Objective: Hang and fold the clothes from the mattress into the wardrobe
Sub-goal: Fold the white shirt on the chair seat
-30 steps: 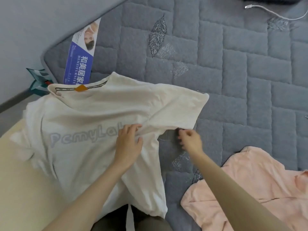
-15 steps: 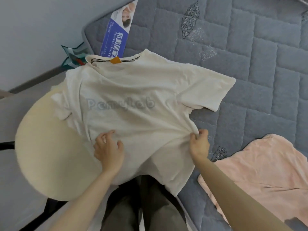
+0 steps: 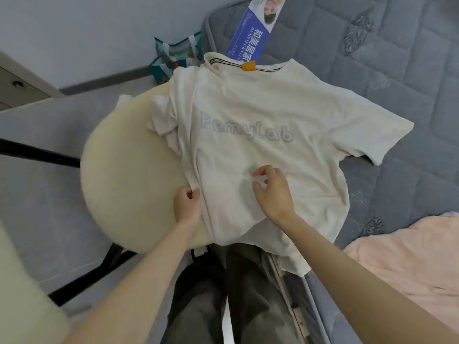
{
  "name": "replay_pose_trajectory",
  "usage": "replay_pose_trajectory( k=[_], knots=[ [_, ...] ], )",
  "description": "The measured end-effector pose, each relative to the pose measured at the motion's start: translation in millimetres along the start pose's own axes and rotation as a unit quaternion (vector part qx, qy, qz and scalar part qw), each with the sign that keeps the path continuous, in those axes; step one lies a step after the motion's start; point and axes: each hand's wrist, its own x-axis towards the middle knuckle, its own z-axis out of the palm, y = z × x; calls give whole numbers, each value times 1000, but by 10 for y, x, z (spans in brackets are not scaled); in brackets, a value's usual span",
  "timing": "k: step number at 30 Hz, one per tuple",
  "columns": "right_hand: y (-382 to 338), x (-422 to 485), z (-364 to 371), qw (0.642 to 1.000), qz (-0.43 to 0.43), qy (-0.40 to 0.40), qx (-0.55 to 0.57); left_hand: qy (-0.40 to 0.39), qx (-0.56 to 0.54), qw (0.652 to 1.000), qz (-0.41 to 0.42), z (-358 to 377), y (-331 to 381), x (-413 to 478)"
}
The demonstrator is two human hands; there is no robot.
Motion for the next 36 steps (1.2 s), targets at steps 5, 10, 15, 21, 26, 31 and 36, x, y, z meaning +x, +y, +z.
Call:
replay_pose_trajectory(
  k=[5, 10, 15, 21, 26, 31, 36],
  knots=[
    [-178, 42, 287, 969, -62, -179, -161, 83, -49, 993, 62, -398, -81, -192],
    [-212, 121, 492, 950, 18, -222, -219, 220, 20, 975, -19, -853, -92, 124],
    [-553, 135, 526, 959, 22, -116, -256, 87, 94, 988, -86, -1078, -197, 432],
    [-1270, 595, 604, 988, -84, -77, -103, 39, -51, 998, 11, -1096, 182, 821],
    [-1836, 1192, 819, 968, -205, -109, -93, -16, -76, 997, 25, -996, 486, 1135],
    [-2123, 1842, 1145, 933, -223, -193, -205, -11, -87, 996, 12, -845, 518, 1385],
    [-2140, 2094, 1276, 874, -249, -206, -364, 37, -56, 997, 46, -907, 542, 1420]
  ],
)
